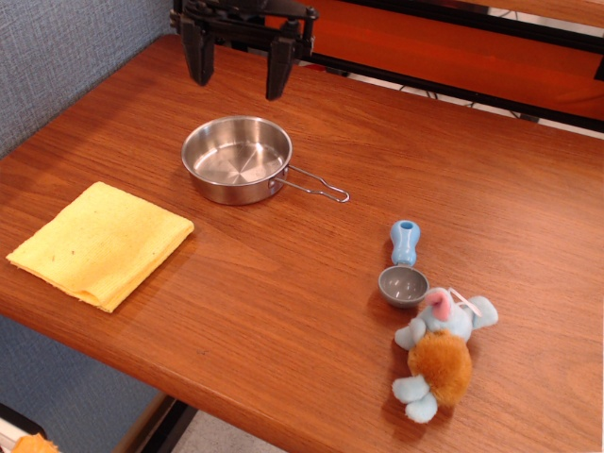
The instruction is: Move spoon to upper left of stuffed animal
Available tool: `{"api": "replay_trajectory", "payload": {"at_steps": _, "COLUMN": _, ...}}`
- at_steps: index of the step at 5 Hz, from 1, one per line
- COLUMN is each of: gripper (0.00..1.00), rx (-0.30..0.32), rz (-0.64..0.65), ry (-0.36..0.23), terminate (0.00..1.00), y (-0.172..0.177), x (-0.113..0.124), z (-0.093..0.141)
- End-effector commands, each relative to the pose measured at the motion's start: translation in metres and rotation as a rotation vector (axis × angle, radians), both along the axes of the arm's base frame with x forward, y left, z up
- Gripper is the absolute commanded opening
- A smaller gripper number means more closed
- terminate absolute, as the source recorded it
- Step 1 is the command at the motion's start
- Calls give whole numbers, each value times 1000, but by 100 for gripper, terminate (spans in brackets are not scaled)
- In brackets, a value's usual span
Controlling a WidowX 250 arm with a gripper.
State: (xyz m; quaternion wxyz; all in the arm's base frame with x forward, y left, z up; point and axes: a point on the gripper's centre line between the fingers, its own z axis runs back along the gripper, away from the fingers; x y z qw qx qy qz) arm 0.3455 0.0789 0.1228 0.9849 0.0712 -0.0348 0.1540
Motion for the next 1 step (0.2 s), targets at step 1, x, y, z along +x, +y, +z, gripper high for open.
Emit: {"api": "replay_trajectory", "payload": {"at_steps": 1, "gripper": 100, "rx": 8, "rz": 8, "ry": -51, "terminate": 100, "y": 1, "x": -14, "z": 20}}
